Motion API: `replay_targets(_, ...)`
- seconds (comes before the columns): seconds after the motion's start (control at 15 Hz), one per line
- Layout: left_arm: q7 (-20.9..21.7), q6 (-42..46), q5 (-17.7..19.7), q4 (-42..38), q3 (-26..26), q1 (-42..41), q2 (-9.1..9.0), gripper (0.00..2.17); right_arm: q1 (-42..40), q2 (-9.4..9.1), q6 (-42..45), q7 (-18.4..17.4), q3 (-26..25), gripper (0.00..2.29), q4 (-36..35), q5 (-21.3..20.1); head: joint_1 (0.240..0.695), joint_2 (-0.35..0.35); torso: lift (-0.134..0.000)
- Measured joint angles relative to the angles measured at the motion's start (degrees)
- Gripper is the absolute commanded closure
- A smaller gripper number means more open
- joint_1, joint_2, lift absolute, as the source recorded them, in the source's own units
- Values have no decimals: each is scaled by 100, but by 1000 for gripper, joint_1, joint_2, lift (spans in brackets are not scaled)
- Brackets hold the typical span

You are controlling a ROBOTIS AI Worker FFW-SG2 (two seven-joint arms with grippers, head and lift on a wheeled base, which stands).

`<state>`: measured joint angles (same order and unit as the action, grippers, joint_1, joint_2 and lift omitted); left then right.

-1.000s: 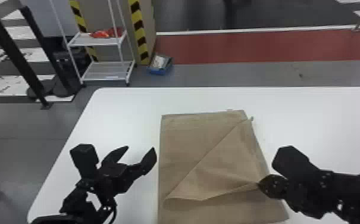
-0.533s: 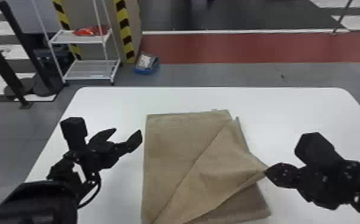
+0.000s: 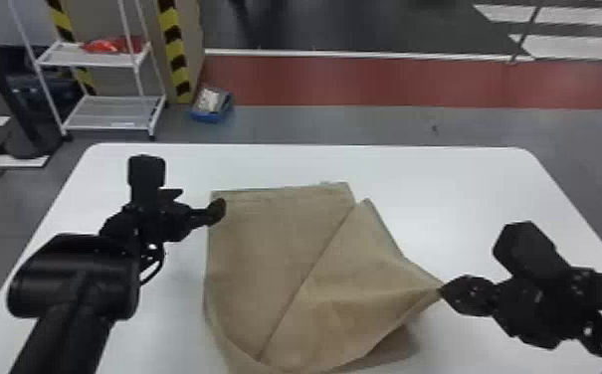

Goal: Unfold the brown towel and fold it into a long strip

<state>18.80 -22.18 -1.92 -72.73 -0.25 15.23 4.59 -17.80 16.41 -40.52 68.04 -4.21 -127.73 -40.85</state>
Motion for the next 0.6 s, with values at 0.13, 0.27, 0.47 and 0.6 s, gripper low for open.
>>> replay_targets(0.13,-66,218,-70,531,-136,348,-10,144,1,9,-26,4,-19,2118,2,50,695,-61,-96)
replay_targets(0.27,-58,369,-108,1020,-256,666,-24,154,20,11,-48,1,-27,2115,21,67,695,-72,-96)
replay_targets(0.47,-12,516,-254,1559,-351,953,-56,407,90,36,-58,-1,-26,2118,97,101,695,-80,-96)
replay_targets(0.6,3,554,-397,1817,-361,1058,-74,451,140,50,-76,-1,-18,2115,122,131,695,-79,-96)
